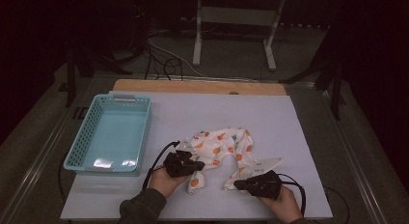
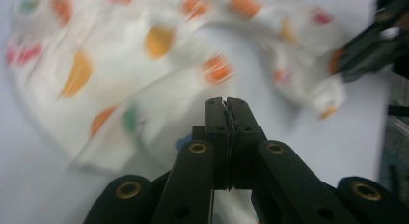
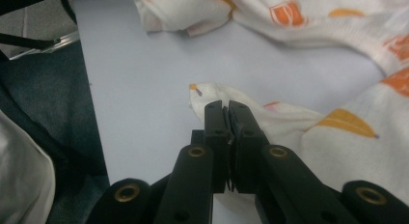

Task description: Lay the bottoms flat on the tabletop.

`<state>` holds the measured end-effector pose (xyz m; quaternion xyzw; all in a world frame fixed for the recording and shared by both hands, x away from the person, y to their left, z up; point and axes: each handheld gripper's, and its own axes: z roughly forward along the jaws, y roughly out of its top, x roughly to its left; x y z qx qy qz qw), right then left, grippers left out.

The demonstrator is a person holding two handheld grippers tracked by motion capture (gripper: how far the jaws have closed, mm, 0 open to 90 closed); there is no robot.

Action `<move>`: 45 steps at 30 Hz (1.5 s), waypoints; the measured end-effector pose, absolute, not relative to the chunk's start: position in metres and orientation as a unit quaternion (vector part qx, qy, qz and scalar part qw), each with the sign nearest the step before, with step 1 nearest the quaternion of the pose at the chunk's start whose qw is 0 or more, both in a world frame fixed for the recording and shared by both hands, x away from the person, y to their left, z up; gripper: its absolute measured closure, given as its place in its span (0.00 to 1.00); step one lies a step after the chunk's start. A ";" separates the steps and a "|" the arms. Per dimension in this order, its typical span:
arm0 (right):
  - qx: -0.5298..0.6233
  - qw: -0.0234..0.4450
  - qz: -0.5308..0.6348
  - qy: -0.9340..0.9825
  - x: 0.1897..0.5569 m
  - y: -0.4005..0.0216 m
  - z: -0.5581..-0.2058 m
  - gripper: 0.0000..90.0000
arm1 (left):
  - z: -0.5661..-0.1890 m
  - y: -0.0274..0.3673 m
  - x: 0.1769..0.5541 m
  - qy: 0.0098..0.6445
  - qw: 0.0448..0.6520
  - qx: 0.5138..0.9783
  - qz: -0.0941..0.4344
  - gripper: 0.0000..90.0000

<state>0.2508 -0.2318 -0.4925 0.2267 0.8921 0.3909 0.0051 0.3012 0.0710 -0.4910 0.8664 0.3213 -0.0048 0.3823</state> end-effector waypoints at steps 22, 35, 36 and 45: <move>0.250 0.033 0.411 0.876 0.254 -0.245 -0.494 0.85 | -0.484 0.075 0.305 0.326 0.376 0.867 0.029 0.88; 0.270 0.040 0.416 0.867 0.245 -0.267 -0.494 0.75 | -0.496 0.061 0.288 0.291 0.357 0.888 -0.007 0.85; 0.268 0.040 0.415 0.869 0.245 -0.266 -0.495 0.75 | -0.499 0.061 0.288 0.291 0.351 0.890 -0.010 0.84; 0.265 0.039 0.407 0.873 0.247 -0.262 -0.500 0.73 | -0.508 0.058 0.282 0.281 0.332 0.900 -0.005 0.73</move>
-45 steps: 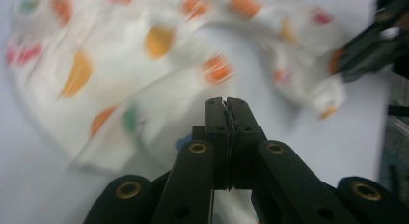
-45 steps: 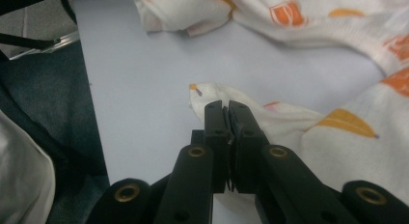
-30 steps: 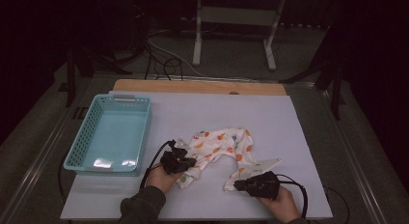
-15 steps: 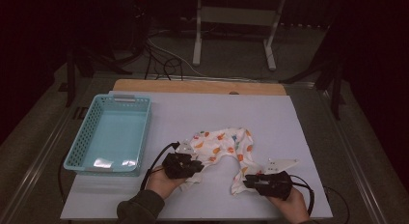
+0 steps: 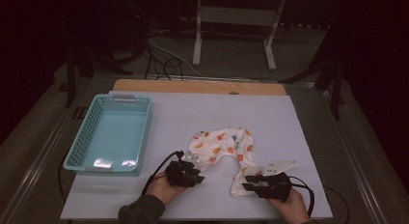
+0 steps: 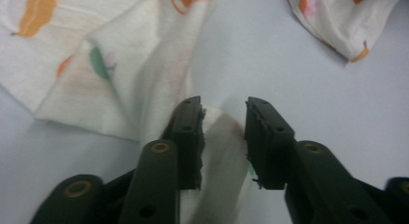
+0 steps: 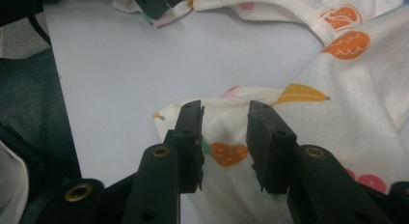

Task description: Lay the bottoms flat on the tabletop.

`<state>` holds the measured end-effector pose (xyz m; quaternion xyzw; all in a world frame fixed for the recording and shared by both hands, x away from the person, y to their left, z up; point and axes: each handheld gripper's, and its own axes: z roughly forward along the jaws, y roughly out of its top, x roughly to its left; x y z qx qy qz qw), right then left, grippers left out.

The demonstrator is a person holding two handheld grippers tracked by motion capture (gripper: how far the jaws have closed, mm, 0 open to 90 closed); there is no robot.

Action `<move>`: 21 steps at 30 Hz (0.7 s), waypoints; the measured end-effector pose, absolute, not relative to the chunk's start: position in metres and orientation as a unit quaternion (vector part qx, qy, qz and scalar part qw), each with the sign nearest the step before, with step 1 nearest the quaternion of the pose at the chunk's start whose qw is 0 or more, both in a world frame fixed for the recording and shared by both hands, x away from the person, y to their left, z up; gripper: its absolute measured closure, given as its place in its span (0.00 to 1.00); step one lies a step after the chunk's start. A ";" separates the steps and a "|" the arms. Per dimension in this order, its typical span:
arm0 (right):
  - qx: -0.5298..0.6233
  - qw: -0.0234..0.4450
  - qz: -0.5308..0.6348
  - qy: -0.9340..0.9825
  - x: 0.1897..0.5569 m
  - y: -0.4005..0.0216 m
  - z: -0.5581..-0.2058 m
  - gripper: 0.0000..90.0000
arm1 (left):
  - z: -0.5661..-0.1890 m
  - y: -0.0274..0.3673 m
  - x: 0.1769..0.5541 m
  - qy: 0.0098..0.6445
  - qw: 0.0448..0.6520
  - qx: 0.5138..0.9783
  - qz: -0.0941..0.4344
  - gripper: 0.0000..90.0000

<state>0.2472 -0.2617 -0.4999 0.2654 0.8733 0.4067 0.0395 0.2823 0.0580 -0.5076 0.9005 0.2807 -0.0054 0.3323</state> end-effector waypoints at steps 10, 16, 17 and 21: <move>0.264 0.041 0.399 0.877 0.249 -0.258 -0.503 0.73 | -0.506 0.052 0.278 0.262 0.320 0.910 0.024 0.99; 0.262 0.040 0.401 0.877 0.249 -0.256 -0.500 0.73 | -0.494 0.045 0.273 0.253 0.381 0.889 -0.029 0.99; 0.262 0.040 0.401 0.877 0.249 -0.256 -0.500 0.73 | -0.492 0.043 0.272 0.249 0.387 0.887 -0.034 0.99; 0.258 0.038 0.398 0.879 0.248 -0.255 -0.501 0.73 | -0.484 0.031 0.266 0.231 0.419 0.875 -0.066 0.99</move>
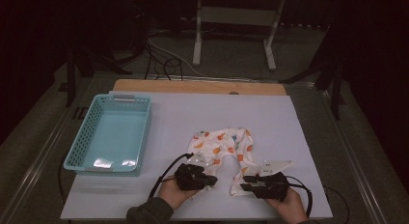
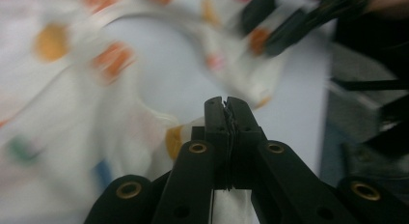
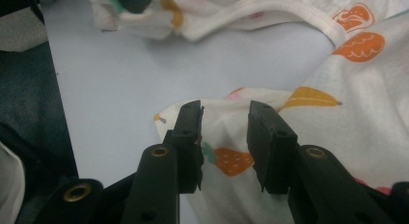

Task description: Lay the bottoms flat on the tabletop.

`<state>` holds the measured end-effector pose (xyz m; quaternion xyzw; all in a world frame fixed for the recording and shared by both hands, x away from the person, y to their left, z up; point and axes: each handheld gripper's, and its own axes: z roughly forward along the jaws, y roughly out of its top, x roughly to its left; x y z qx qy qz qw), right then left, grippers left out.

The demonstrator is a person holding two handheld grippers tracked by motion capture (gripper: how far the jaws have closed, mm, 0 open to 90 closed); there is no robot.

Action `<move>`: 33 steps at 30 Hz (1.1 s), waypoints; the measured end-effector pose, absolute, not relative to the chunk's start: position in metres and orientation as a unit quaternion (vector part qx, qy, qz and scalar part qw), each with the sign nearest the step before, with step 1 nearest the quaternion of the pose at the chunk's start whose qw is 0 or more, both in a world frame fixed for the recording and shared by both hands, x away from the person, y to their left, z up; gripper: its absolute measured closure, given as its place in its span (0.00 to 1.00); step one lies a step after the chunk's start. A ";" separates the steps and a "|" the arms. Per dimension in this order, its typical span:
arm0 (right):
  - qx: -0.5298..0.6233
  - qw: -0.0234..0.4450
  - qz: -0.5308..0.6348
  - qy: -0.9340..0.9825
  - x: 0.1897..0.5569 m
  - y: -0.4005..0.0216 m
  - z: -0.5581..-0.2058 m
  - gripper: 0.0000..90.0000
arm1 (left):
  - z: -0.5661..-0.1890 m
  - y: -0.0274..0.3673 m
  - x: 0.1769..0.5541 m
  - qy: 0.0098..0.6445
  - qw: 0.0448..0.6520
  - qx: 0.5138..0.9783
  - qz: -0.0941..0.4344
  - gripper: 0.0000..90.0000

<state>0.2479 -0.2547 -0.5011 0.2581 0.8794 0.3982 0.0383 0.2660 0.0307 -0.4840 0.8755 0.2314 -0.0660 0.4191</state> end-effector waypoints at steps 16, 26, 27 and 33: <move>0.289 0.062 0.372 0.880 0.248 -0.288 -0.508 0.64 | -0.489 0.049 0.285 0.277 0.410 0.869 -0.022 0.73; 0.262 0.093 0.356 0.892 0.240 -0.279 -0.514 0.85 | -0.500 0.051 0.296 0.305 0.390 0.869 0.017 0.70; 0.260 0.094 0.352 0.894 0.241 -0.278 -0.513 0.91 | -0.500 0.051 0.297 0.307 0.391 0.868 0.017 0.70; 0.241 0.064 0.360 0.899 0.241 -0.268 -0.504 0.98 | -0.499 0.055 0.300 0.315 0.392 0.864 0.023 0.70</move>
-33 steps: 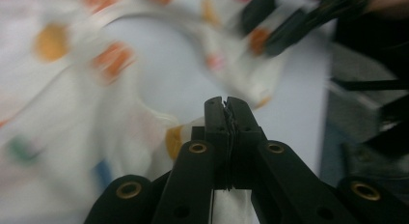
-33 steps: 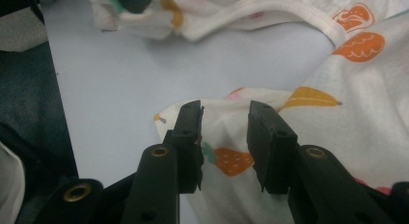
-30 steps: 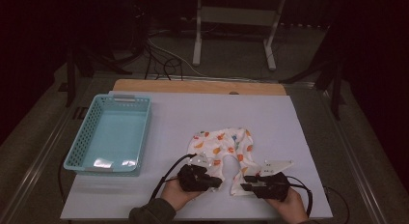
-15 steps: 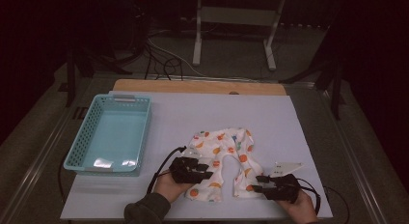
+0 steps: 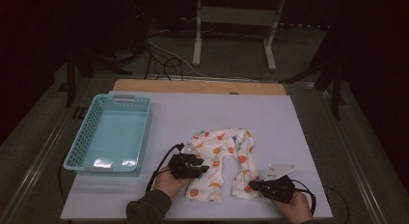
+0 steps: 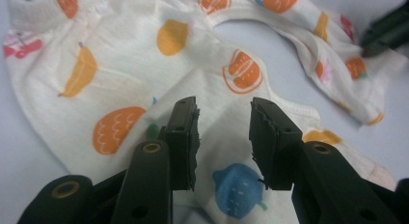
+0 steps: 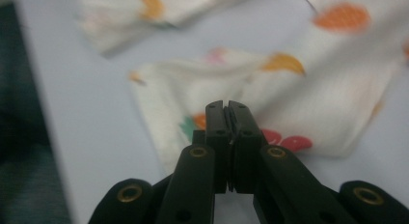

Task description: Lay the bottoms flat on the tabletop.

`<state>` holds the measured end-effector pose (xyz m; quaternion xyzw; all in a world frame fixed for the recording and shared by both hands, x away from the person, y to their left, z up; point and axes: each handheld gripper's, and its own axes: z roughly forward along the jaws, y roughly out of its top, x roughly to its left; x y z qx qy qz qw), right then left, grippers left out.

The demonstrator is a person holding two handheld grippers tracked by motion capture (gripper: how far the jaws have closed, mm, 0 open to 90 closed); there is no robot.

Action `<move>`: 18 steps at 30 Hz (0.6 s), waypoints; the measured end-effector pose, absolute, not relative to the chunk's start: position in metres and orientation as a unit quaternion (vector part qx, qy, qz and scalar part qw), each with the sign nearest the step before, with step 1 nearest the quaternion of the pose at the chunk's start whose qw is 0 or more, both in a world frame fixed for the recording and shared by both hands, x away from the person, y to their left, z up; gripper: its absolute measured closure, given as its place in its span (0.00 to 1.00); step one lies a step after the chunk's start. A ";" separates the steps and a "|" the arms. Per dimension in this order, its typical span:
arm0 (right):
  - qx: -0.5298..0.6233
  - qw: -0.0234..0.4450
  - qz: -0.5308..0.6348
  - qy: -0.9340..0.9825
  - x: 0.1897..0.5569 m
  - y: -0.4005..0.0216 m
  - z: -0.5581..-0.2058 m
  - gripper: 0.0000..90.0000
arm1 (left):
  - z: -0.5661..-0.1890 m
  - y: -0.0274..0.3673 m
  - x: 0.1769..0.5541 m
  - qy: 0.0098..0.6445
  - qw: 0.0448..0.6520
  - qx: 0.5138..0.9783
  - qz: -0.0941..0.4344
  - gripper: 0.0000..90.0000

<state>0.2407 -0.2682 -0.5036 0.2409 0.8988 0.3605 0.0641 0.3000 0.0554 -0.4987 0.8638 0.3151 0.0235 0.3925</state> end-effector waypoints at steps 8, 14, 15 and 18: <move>0.250 0.054 0.388 0.885 0.241 -0.266 -0.490 0.80 | -0.495 0.060 0.307 0.328 0.393 0.858 0.043 0.69; 0.285 0.075 0.390 0.872 0.262 -0.279 -0.489 0.72 | -0.496 0.062 0.319 0.353 0.393 0.846 0.067 0.69; 0.288 0.083 0.388 0.871 0.269 -0.281 -0.490 0.70 | -0.496 0.062 0.322 0.358 0.393 0.844 0.071 0.69; 0.304 0.092 0.387 0.866 0.286 -0.285 -0.489 0.68 | -0.497 0.060 0.332 0.375 0.389 0.837 0.088 0.69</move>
